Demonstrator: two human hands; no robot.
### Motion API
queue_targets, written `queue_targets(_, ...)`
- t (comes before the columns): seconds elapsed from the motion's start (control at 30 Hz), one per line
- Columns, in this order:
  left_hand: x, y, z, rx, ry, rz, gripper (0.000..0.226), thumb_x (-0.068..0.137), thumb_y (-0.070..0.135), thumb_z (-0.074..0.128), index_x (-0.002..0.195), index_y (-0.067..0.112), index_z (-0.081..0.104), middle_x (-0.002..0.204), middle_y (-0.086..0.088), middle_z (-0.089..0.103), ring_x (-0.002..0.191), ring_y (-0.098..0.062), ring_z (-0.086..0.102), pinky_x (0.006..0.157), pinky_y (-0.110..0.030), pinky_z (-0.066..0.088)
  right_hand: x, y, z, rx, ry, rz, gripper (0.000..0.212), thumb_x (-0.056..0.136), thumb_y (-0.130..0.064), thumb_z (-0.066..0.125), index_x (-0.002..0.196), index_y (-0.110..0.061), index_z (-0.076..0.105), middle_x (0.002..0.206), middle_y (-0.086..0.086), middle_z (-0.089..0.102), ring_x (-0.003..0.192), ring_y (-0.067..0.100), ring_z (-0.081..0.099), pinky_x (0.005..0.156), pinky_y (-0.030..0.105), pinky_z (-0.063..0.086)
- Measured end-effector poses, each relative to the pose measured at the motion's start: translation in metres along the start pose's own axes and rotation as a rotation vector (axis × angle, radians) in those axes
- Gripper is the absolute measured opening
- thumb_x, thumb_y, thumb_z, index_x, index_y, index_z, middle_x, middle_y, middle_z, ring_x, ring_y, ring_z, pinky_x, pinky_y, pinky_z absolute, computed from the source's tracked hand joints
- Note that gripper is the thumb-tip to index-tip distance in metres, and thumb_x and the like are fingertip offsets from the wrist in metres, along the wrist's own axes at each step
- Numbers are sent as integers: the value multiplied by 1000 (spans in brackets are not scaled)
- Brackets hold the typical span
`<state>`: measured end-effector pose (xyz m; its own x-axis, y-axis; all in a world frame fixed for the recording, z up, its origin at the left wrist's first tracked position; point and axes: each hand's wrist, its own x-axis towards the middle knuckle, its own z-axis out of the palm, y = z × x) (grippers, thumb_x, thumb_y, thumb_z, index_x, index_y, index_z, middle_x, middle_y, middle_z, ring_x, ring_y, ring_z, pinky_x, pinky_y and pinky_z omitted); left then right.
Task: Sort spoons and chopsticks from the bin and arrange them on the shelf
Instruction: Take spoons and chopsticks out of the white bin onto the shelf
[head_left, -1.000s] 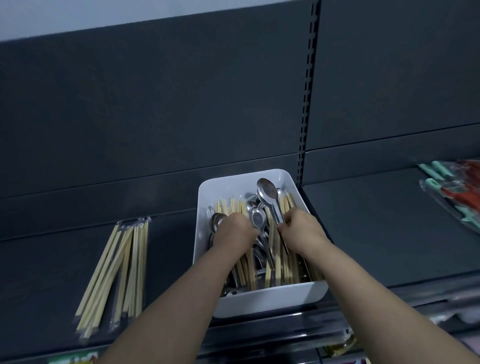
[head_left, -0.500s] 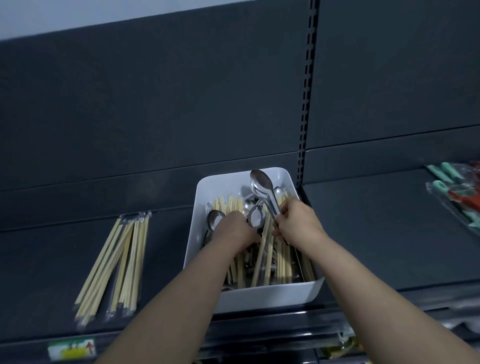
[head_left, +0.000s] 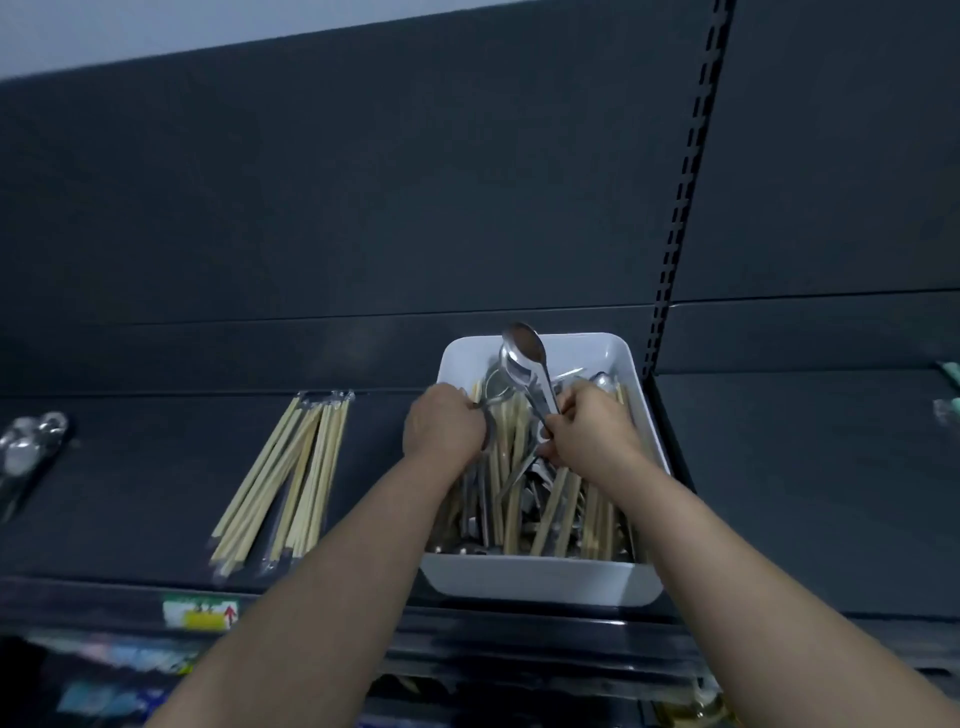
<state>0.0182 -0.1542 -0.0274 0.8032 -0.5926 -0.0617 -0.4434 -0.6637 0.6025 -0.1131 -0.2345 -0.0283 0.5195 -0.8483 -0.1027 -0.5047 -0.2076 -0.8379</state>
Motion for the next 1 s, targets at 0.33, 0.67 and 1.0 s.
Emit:
queue_targets(0.33,-3,-110,-101,-107,201,-177,21,90,20,50,80,8,63,95,-13,69,88,-34,63,66,-29,40,-37,-95,114,139,-195,-109,18,91,-4,51,79,-15,44,85,14,69,66,24,71,70,46,60)
queue_targets(0.67,-21,-337,-243,-100,299,-366,32,95,18,52,64,14,53,84,-14,64,85,-32,60,67,-29,39,-99,-195,334,108,-406,-93,13,95,-3,49,85,-12,47,89,15,67,60,18,68,63,38,59)
queue_targets(1.0,13,-426,-294,-139,312,-438,21,94,15,52,108,7,66,107,-13,67,101,-32,61,80,-31,47,-99,-239,446,38,-474,-57,5,95,-3,48,94,-7,51,93,14,65,69,19,66,70,42,60)
